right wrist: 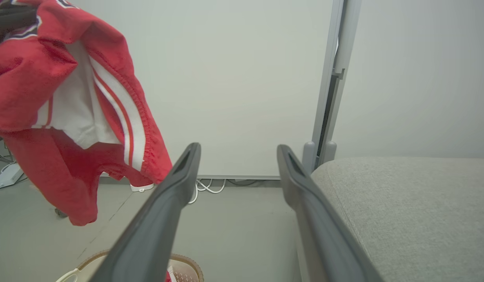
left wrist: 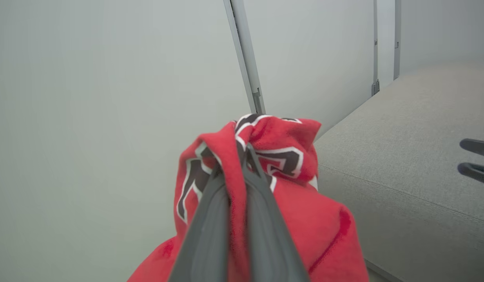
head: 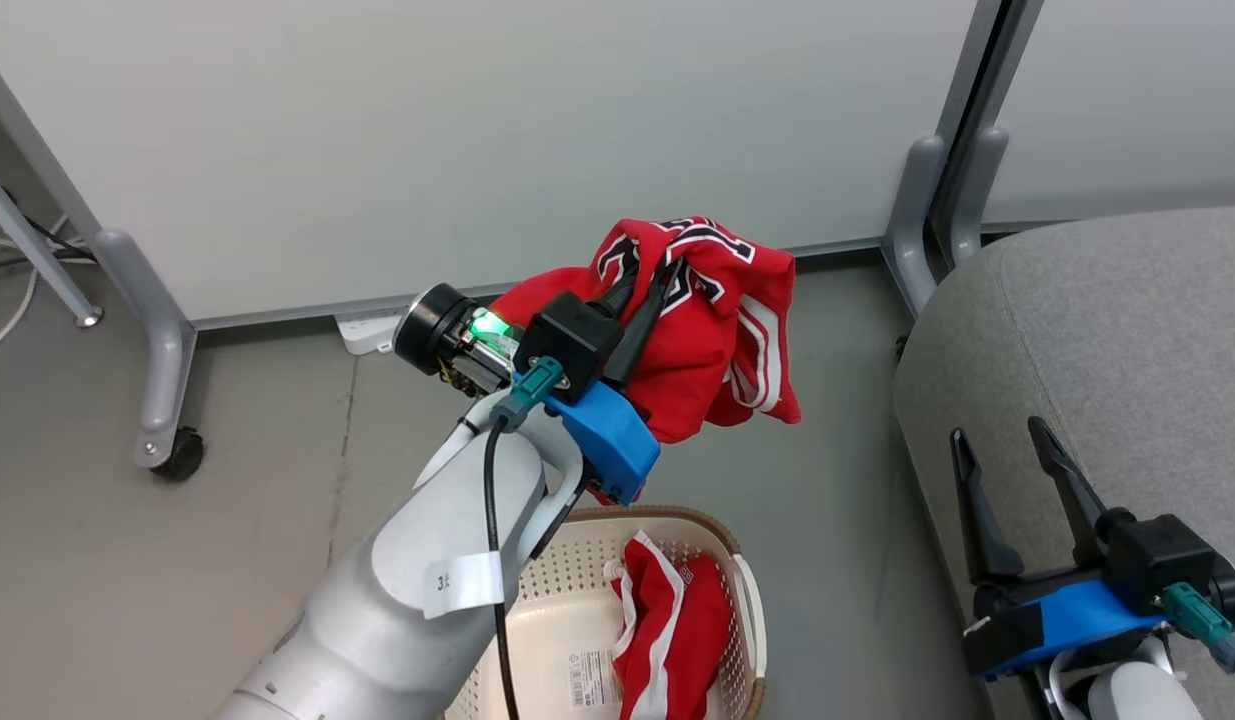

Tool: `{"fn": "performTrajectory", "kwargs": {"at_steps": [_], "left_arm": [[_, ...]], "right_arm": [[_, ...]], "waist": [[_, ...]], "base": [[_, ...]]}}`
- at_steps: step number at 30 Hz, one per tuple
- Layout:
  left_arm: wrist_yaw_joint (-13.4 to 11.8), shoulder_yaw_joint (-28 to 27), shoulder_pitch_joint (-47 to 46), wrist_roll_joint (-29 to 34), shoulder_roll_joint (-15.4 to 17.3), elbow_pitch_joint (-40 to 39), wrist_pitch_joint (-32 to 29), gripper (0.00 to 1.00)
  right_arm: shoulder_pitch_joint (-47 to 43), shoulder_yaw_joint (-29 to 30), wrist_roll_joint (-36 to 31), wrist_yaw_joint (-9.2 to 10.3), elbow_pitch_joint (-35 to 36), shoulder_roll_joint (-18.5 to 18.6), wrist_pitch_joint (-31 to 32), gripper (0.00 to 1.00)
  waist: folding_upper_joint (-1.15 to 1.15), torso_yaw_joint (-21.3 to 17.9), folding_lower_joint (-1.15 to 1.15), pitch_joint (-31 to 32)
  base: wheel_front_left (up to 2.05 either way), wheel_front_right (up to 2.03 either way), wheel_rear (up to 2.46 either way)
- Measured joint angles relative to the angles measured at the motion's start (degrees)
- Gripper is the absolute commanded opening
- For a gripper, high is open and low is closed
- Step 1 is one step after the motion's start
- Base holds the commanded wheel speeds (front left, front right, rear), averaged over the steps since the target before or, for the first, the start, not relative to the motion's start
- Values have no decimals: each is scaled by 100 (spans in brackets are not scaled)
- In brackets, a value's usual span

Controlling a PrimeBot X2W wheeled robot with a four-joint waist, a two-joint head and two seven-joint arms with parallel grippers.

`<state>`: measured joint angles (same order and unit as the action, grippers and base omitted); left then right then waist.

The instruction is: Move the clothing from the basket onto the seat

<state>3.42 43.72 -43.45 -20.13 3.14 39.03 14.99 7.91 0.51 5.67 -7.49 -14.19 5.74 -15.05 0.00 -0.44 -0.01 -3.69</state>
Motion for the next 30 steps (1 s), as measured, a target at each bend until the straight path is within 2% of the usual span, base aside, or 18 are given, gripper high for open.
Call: {"fn": "performTrajectory", "kwargs": {"at_steps": [7,16,30], "left_arm": [[46,51,2,14,-16,-179,1,0],[58,147,27,10,-15,-249,1,0],[47,267,80,-2,-20,-319,1,0]], "right_arm": [[-201,4,-14,0,-10,-45,0,100],[-208,-179,-52,0,11,0,0,100],[681,-1295,-63,0,-93,448,0,100]], "waist": [[0,99,0,332],[0,208,0,407],[0,305,1,352]], "base": [[0,0,0],[0,0,0],[0,0,0]]}}
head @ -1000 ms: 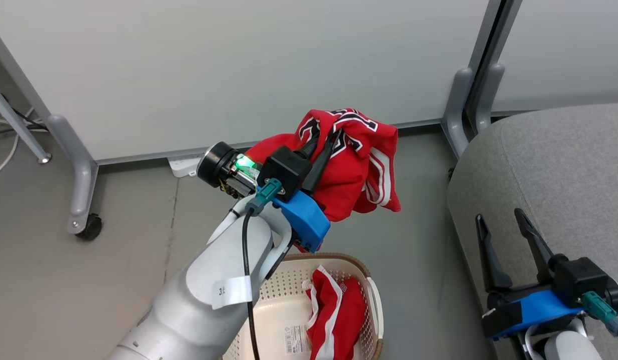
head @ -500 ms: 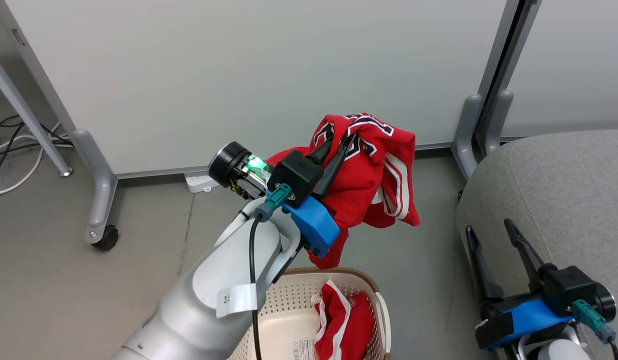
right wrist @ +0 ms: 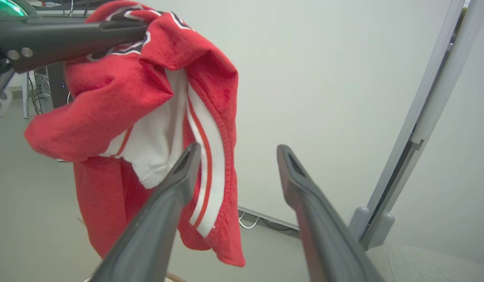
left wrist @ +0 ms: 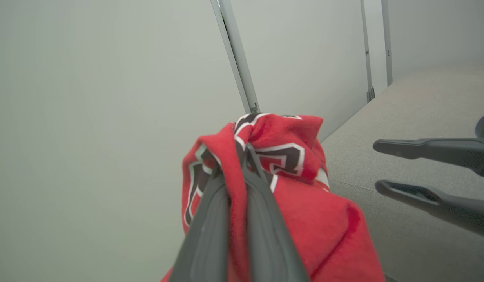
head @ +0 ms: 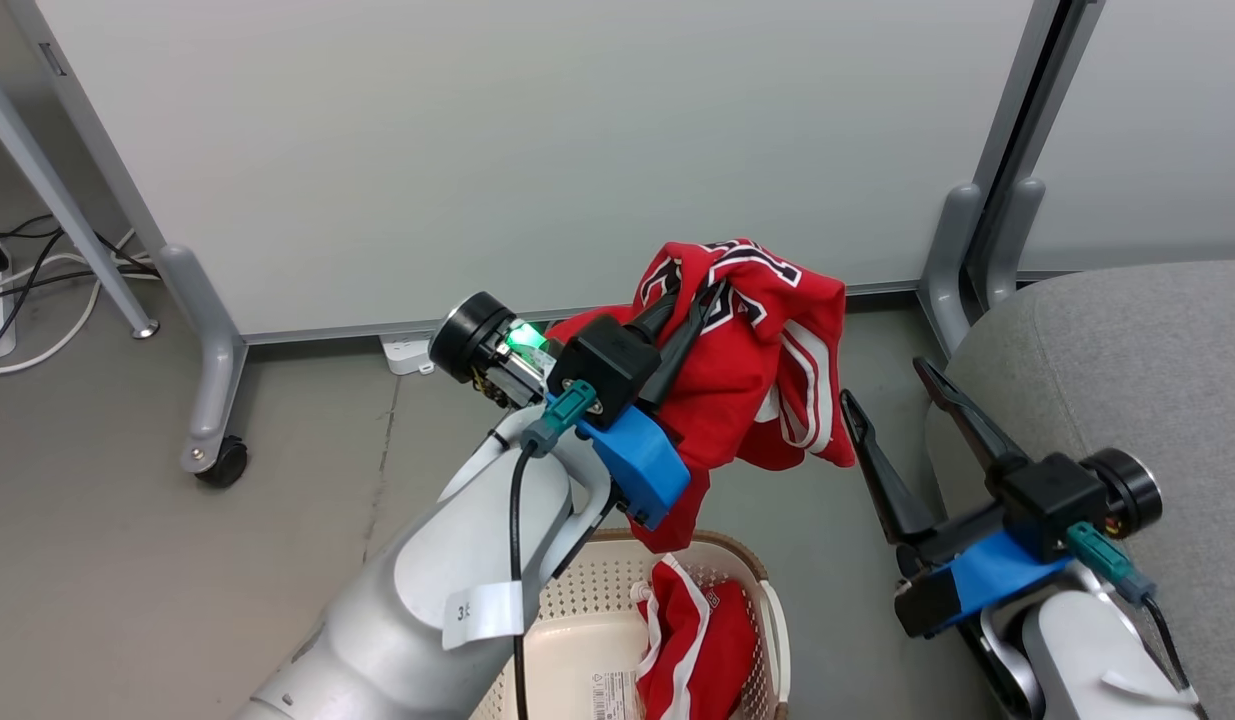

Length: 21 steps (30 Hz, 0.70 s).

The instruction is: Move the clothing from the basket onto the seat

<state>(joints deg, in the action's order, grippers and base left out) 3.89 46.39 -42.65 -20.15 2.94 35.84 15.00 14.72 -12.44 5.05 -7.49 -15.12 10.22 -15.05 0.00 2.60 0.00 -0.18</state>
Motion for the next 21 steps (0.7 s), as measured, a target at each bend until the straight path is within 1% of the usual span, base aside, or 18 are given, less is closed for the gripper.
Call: {"fn": "performTrajectory", "kwargs": {"at_steps": [11,20,21], "left_arm": [[-58,335,-37,-107,-2,-208,0,0],[-143,659,-170,-265,-4,-312,0,0],[-163,684,-197,-285,-4,-319,0,0]], "right_arm": [[984,-690,-8,0,-621,358,-1,100],[1612,-1282,29,0,-1254,480,-1,100],[1661,-1349,75,0,-1335,487,0,41]], "waist": [[0,139,0,-176],[0,224,1,-358],[0,231,1,-371]], "base": [[0,0,0],[0,0,0],[0,0,0]]}}
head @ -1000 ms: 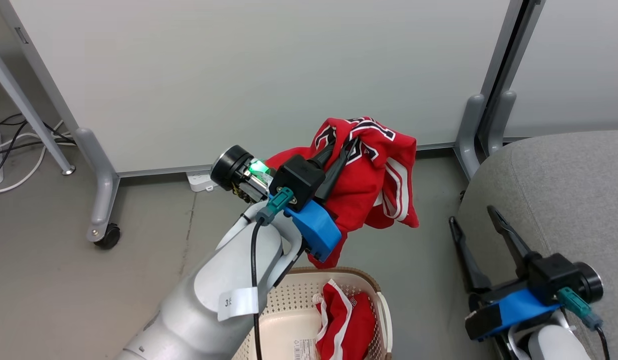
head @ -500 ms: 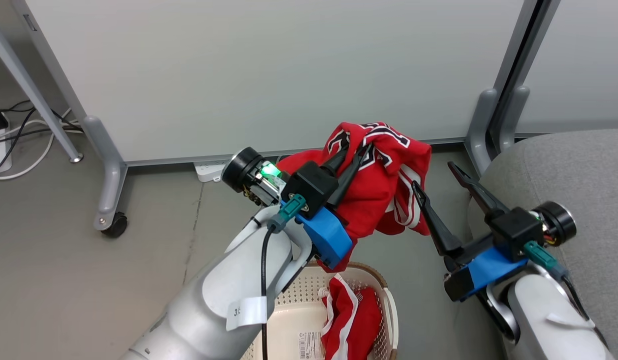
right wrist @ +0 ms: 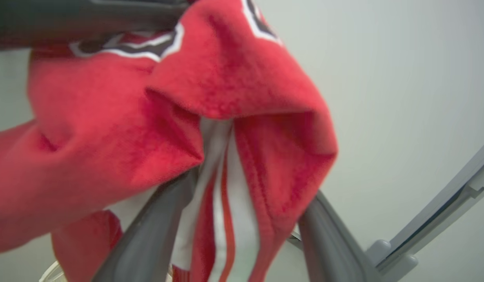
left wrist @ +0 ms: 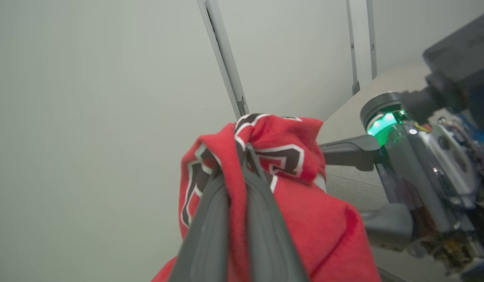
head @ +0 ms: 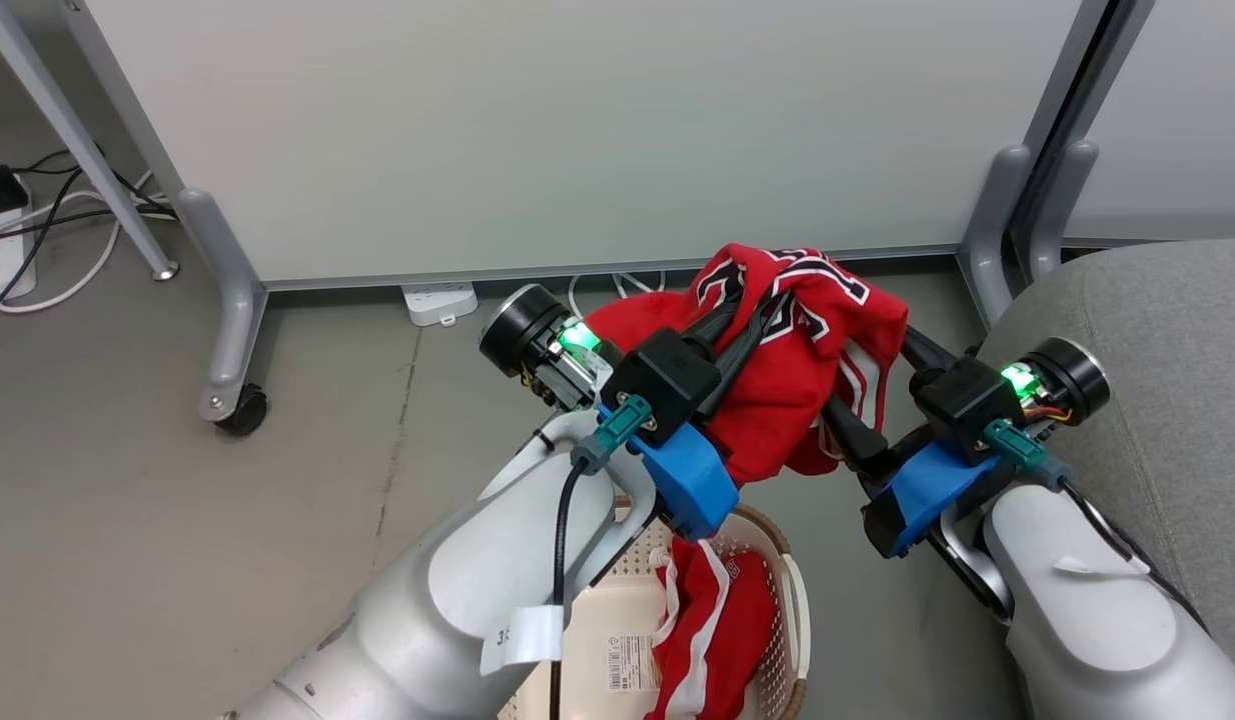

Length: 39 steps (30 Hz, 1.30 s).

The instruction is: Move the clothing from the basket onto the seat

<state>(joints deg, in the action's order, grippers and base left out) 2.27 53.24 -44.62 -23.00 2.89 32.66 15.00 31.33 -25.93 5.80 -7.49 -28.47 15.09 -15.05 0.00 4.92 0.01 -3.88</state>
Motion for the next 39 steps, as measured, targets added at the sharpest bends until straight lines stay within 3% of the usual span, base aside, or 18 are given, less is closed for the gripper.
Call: {"fn": "performTrajectory", "kwargs": {"at_steps": [1,30,31,32,39], "left_arm": [[-21,25,-18,-22,1,-3,0,0],[-123,211,-161,-177,0,90,0,0],[-124,210,-162,-178,0,91,0,21],[-129,208,-163,-181,0,92,0,100],[-176,131,-170,-141,1,88,0,100]], "right_arm": [[30,-41,33,0,-37,1,-1,0],[129,-113,244,0,-86,11,0,0],[129,-102,245,0,-81,10,0,0],[128,-80,252,0,-75,7,0,0],[99,158,305,0,18,-47,0,0]], "waist": [[0,5,0,-11],[0,-7,0,-40],[0,-8,0,-46],[0,-9,0,-54],[0,-45,0,-151]], "base": [[0,0,0],[0,0,0],[0,0,0],[0,0,0],[0,0,0]]}}
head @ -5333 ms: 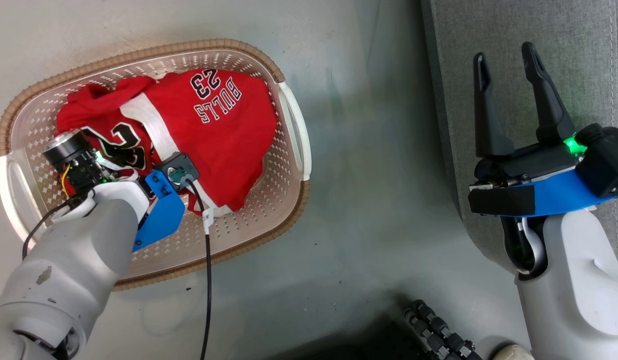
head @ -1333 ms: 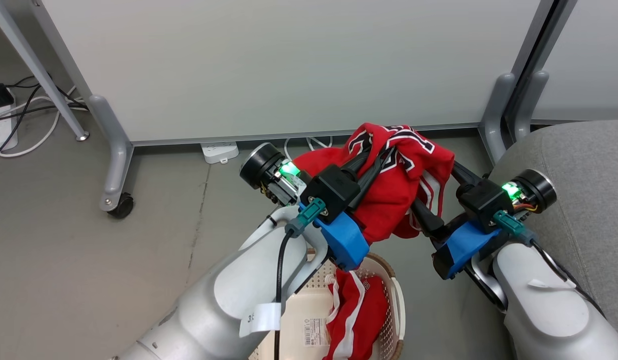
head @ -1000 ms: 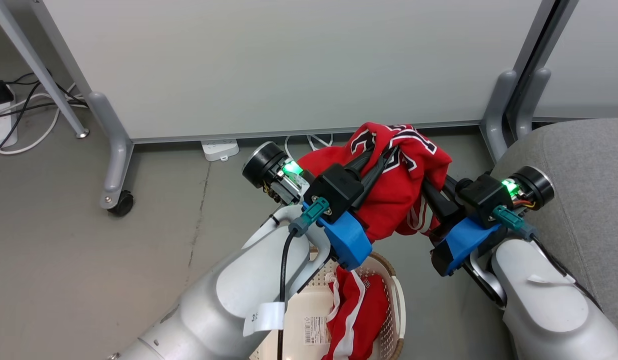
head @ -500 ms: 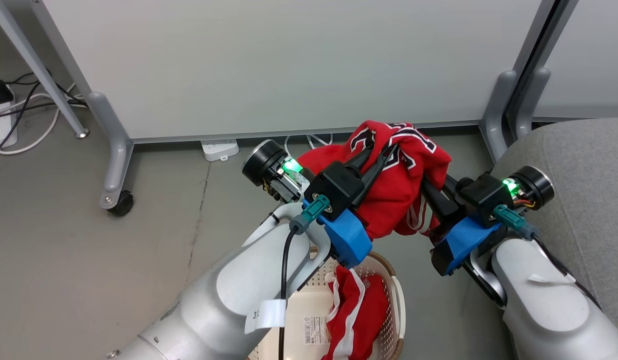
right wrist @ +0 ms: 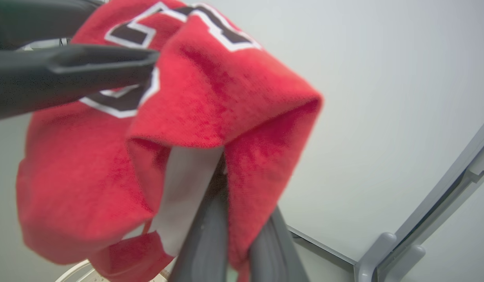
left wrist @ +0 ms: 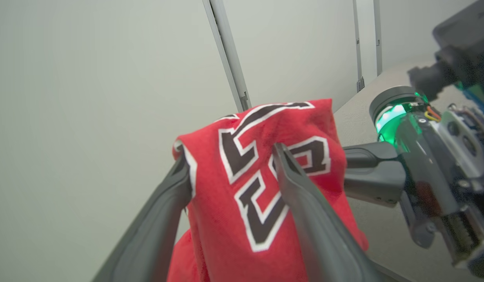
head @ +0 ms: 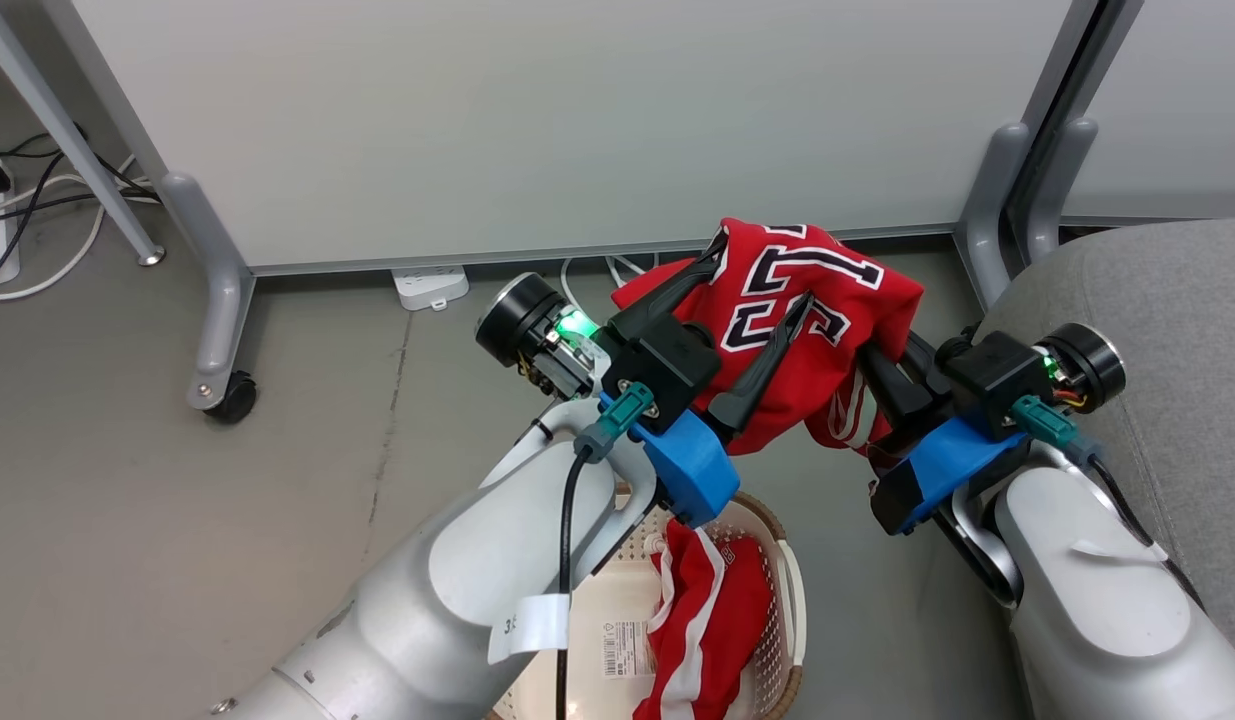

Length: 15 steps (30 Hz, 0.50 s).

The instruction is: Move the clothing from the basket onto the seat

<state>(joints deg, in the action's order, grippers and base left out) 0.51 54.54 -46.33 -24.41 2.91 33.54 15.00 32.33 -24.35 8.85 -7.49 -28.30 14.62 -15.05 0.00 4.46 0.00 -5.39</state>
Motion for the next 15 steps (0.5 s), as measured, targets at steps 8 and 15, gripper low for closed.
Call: {"fn": "performTrajectory", "kwargs": {"at_steps": [8,15], "left_arm": [[-21,-45,2,89,18,34,7,100],[-16,-79,52,131,96,71,7,100]], "right_arm": [[-62,456,41,0,207,-97,1,0],[-135,989,49,0,539,-163,0,0]], "waist": [[0,-203,0,-143],[0,-581,0,-311]], "base": [[0,0,0],[0,0,0]]}}
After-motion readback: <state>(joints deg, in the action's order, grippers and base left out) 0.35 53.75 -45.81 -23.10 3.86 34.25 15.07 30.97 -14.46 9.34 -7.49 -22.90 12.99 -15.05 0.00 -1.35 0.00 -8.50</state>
